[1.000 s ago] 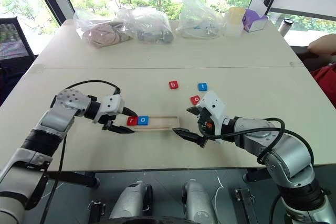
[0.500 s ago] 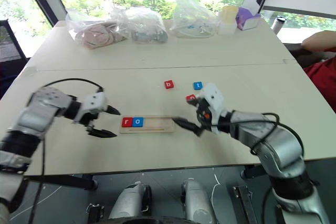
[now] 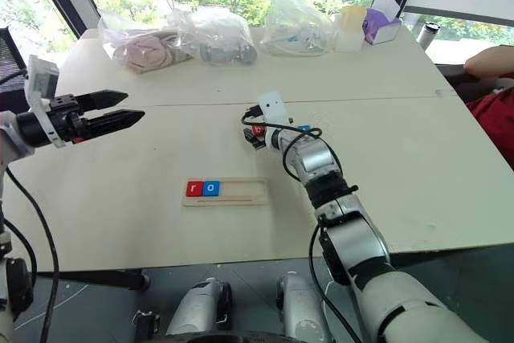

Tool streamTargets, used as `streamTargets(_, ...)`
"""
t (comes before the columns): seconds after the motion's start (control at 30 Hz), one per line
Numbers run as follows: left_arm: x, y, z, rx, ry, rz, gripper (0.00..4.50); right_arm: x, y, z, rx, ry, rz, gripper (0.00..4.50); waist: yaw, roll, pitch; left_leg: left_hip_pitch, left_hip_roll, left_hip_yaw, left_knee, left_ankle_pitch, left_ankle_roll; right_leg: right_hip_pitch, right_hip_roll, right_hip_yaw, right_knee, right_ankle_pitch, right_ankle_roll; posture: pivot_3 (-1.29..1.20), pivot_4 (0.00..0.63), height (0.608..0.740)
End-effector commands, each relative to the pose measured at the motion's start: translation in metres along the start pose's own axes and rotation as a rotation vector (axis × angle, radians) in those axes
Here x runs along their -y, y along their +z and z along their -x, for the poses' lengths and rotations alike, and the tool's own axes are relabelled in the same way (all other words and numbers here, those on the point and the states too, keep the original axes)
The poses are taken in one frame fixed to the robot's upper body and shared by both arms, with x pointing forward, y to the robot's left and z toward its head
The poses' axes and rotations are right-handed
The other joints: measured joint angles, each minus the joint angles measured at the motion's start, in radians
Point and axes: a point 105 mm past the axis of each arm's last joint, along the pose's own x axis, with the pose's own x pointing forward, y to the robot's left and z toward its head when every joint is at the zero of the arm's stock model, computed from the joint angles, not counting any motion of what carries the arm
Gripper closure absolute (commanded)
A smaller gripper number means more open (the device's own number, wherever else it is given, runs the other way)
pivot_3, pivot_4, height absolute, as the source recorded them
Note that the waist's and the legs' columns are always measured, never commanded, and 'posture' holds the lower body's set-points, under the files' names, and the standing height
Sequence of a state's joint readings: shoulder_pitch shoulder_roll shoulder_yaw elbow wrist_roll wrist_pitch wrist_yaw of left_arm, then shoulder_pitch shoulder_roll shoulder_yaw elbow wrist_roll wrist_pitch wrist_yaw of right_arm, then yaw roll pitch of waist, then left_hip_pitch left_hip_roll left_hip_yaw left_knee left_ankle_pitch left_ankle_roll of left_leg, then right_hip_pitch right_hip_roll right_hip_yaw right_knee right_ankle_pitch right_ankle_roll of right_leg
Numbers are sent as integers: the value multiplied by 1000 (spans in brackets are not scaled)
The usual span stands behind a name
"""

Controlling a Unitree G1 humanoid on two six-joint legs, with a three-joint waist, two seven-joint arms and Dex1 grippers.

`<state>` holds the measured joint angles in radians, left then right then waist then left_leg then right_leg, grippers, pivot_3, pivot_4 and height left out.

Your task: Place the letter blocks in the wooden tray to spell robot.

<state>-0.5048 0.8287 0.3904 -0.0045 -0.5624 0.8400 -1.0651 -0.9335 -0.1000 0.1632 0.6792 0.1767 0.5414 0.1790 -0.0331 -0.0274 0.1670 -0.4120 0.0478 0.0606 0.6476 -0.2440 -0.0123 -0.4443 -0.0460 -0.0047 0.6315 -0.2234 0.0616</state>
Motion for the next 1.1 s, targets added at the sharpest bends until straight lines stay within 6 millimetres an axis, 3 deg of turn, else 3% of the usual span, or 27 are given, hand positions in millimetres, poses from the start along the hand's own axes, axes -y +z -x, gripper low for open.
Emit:
streamTargets(0.03, 11, 11, 4, 49, 12, -31, 18, 5, 13, -7, 43, -56, -5, 0, -2, 0, 0, 0, 0, -1, 0, 0, 0, 0, 0, 0, 0, 0, 0, 0, 150, 740)
streamTargets(0.17, 15, 1, 6, 12, 34, -36, 18, 2, 1, -11, 0, -91, -23, 0, -12, 0, 0, 2, 0, -2, 0, 0, 0, 1, 0, 0, 0, 0, -1, 0, 150, 740)
streamTargets(0.2, 15, 0, 6, 5, 37, -41, 1, 0, 0, -12, -4, -91, -18, 255, -12, 0, 0, 2, 0, -2, 0, 0, 0, 1, 0, 0, 1, 0, -1, 0, 150, 740)
streamTargets(0.3, 16, -1, 6, 6, 38, -42, 0, -12, 0, -12, -8, -61, -7, 1303, -12, 0, 0, 3, 1, -3, 0, 0, 0, 2, 2, 0, 1, 0, -1, 0, 150, 740)
streamTargets(0.37, 16, -1, 3, 8, 37, -42, 0, -18, -4, -12, -10, -51, -6, 2471, -12, 0, 0, 3, 1, -3, 0, 0, 0, 2, 2, 0, 1, 0, -2, 0, 150, 740)
streamTargets(0.43, 16, -2, 0, 8, 30, -40, 0, -19, -8, -12, -15, -58, -4, 3308, -12, 0, 0, 3, 1, -3, 0, 0, 0, 2, 2, 0, 1, 0, -1, 0, 150, 740)
streamTargets(0.5, 17, -4, -4, 4, 19, -39, 0, -16, -6, -12, -2, -75, -6, 3279, -12, 0, 0, 3, 1, -3, 0, 0, 0, 2, 1, 0, 1, 0, -1, 0, 150, 740)
streamTargets(0.6, 25, -6, -12, -16, -29, -45, 0, 0, 15, -2, 73, -113, 2, 3279, -11, 0, 0, 3, 1, -3, 0, 0, 0, 2, 1, 0, 1, 0, -2, 0, 150, 740)
streamTargets(0.67, 40, -12, -23, -56, -111, -62, 0, 25, 32, 25, 141, -165, 0, 3279, -5, 1, 0, 2, 0, -3, 0, 0, 0, 2, 0, 0, 1, 0, -1, 0, 150, 740)
streamTargets(0.77, 67, -23, -37, -113, -238, -92, 0, 45, 37, 70, 171, -218, -17, 3279, 13, 1, 0, 0, -1, -4, 0, 0, -1, 1, -2, -1, 0, 0, -1, 0, 150, 740)
streamTargets(0.87, 89, -34, -49, -163, -337, -135, 0, 51, 22, 109, 127, -261, -68, 3279, 18, 1, 0, -1, -1, -3, 0, 0, 0, 1, -2, -1, -2, 0, -1, 0, 150, 740)
streamTargets(0.97, 106, -39, -63, -175, -413, -165, 0, 45, -10, 144, 35, -326, -180, 3279, 18, 1, 0, 1, -1, -3, -1, 0, 0, 1, 1, -1, -1, -2, -4, 0, 150, 740)
streamTargets(1.1, 112, -39, -72, -178, -447, -181, 0, 34, -47, 159, -78, -376, -314, 3279, 13, 2, 0, 4, 1, -6, 0, 0, 0, 1, 7, -1, 1, 0, -9, 0, 150, 740)
